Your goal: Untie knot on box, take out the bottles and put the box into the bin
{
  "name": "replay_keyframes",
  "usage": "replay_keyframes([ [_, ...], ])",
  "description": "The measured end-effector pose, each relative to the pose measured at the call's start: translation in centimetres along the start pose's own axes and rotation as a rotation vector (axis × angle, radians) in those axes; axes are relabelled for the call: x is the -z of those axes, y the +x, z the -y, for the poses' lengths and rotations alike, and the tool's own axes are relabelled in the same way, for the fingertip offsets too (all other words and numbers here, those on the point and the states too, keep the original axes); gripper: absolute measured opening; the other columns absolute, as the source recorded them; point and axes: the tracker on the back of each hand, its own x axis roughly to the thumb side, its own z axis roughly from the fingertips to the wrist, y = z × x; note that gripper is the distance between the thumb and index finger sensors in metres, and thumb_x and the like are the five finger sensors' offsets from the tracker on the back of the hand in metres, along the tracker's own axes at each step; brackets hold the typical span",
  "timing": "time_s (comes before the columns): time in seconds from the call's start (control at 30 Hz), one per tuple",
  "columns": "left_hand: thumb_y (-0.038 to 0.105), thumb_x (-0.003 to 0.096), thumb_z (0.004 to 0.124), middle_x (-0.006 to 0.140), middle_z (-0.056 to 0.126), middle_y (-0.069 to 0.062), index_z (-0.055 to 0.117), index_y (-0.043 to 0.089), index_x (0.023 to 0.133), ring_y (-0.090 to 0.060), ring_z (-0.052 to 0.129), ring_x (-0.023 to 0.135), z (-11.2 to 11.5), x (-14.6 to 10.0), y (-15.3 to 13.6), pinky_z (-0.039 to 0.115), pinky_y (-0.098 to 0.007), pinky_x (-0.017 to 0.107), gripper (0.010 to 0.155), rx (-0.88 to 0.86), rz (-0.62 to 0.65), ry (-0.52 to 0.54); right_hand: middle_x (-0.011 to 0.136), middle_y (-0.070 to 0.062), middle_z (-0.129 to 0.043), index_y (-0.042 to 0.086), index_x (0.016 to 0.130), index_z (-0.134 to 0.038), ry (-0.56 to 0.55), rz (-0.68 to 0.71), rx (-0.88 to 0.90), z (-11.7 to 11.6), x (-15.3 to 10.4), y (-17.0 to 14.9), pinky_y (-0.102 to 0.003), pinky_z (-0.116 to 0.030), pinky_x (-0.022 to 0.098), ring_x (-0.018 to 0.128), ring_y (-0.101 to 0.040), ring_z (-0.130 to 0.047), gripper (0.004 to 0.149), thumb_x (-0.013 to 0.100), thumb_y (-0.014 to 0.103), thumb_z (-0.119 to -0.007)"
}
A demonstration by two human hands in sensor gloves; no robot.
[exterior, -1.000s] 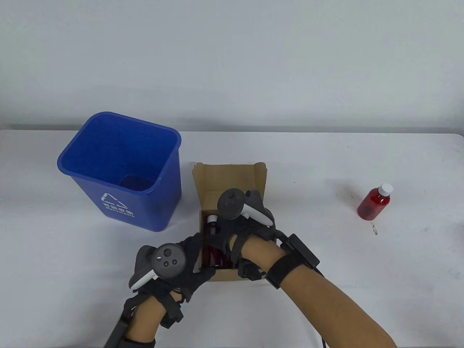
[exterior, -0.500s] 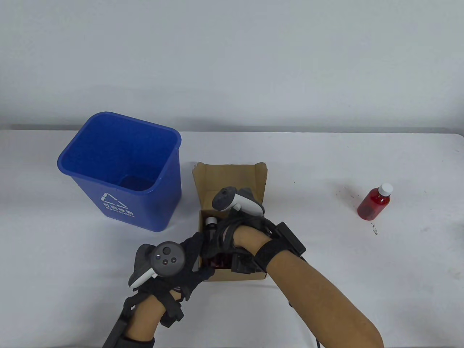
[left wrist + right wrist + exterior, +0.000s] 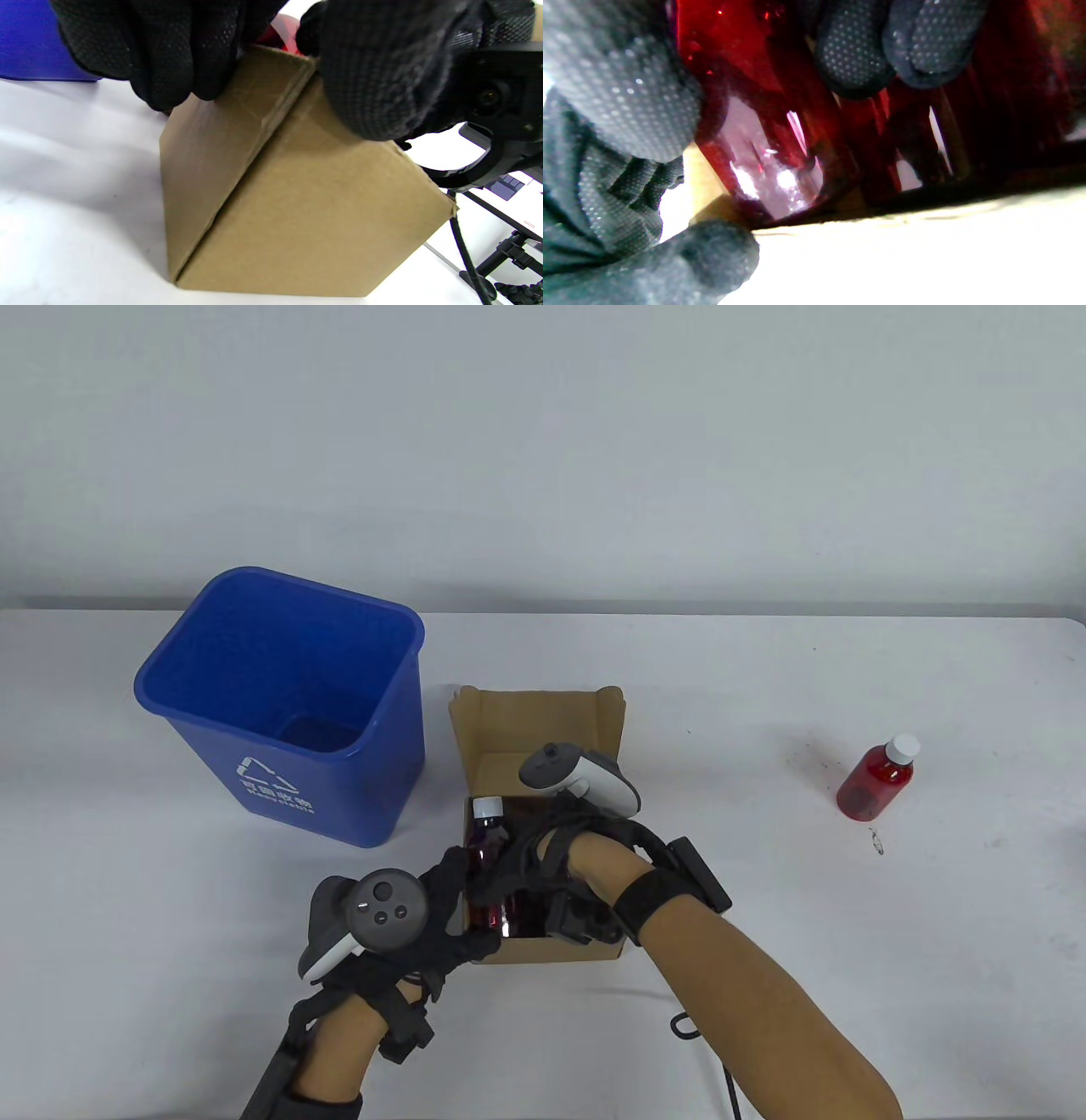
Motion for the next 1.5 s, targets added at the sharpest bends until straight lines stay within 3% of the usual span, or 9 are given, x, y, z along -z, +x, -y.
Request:
replay_keyframes([
  [0.2,0.050,0.0401,0.089,0.100,0.068,-0.028,0.039,-0.008,0.104,-0.057,0.082,0.086,0.1,-0.1,0.2,0.069,-0.066,0.064,0.100,0.007,0.003,0.000,0.092,-0.008,-0.050,0.029,0.098,-0.049,-0.054,0.065,-0.013,-0.3,-1.1,0.1,-0.042,-0.071,0.053,0.071,-0.026,-0.074,0.081,0.038,0.051,-0.098],
  [0.5,0.051,0.0422,0.089,0.102,0.067,-0.025,0.040,-0.001,0.108,-0.055,0.081,0.087,-0.2,-0.6,0.7,0.067,-0.066,0.064,0.097,0.056,0.002,0.012,0.093,-0.014,-0.051,0.022,0.097,-0.053,-0.276,0.228,-0.096,-0.6,-4.4,1.2,-0.047,-0.070,0.050,0.069,-0.032,-0.075,0.081,0.035,0.045,-0.101],
  [0.77,0.053,0.0429,0.087,0.105,0.062,-0.023,0.036,0.006,0.111,-0.055,0.078,0.089,-0.1,-0.6,0.7,0.065,-0.067,0.065,0.097,0.061,-0.002,0.006,0.091,-0.013,-0.057,0.019,0.096,-0.054,-0.514,0.338,-0.041,2.1,-9.8,0.4,-0.048,-0.071,0.050,0.068,-0.033,-0.077,0.081,0.035,0.045,-0.101],
  [1.13,0.054,0.0458,0.082,0.106,0.065,-0.020,0.040,0.009,0.112,-0.055,0.077,0.090,0.2,-0.6,0.5,0.065,-0.067,0.065,0.090,0.034,-0.014,-0.012,0.091,-0.014,-0.057,0.019,0.096,-0.055,-0.797,0.298,0.063,8.3,-16.3,-5.5,-0.049,-0.072,0.049,0.068,-0.034,-0.078,0.081,0.035,0.044,-0.101],
  [1.5,0.054,0.0458,0.082,0.105,0.066,-0.021,0.040,0.009,0.112,-0.055,0.077,0.089,0.2,-0.6,0.5,0.065,-0.067,0.065,0.090,0.036,-0.018,-0.015,0.090,-0.014,-0.059,0.018,0.096,-0.056,-1.047,0.142,0.136,13.0,-17.4,-14.2,-0.047,-0.073,0.046,0.063,-0.033,-0.079,0.081,0.035,0.044,-0.102],
])
